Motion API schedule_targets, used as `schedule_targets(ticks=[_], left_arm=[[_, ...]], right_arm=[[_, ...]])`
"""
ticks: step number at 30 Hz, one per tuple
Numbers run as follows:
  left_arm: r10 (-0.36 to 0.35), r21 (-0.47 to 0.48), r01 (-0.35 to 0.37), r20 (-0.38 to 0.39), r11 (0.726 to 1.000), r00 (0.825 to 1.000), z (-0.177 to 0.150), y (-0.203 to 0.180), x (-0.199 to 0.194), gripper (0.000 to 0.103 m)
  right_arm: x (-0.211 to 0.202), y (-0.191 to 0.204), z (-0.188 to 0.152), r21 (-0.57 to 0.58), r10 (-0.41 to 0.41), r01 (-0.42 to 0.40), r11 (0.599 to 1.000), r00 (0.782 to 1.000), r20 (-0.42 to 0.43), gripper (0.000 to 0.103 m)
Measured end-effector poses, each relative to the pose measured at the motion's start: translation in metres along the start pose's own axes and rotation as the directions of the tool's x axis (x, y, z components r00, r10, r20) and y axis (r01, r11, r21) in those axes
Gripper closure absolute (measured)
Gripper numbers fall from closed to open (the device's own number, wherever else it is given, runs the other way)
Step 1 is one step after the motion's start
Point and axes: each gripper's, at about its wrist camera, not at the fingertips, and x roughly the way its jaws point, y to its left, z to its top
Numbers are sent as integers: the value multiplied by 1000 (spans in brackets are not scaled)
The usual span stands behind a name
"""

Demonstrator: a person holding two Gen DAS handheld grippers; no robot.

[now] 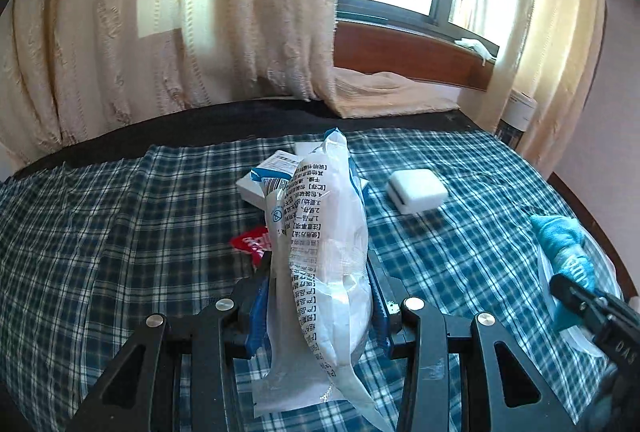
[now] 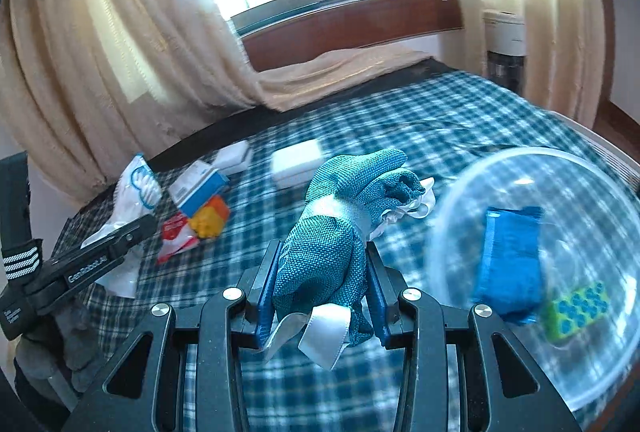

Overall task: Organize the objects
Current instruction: 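Carry the blue towel and white bag over the clear bowl with both grippers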

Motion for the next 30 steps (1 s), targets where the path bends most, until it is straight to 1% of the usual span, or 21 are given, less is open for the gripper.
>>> schedule_targets(ticks=[8,14,20,26,30], left_arm=[[-8,42,9,-27,999,1000,-4,-20,3,59],[-21,80,23,-27,997,999,-2,-42,0,59],[-62,120,66,-37,991,997,-2,-71,-1,59],[-94,176,102,-54,979,994,-1,-105,1,59],[-108,206,118,-60,971,992,-1,-126,2,59]], right_arm=[[-26,-48,1,86,-88,84,993,995,52,63],[-36,-88,0,160,-147,135,978,987,65,63],[-41,-123,-6,226,-202,184,957,978,60,63],[-43,-152,-7,266,-224,201,943,973,58,62],[-43,-164,-6,274,-222,199,941,973,57,61]])
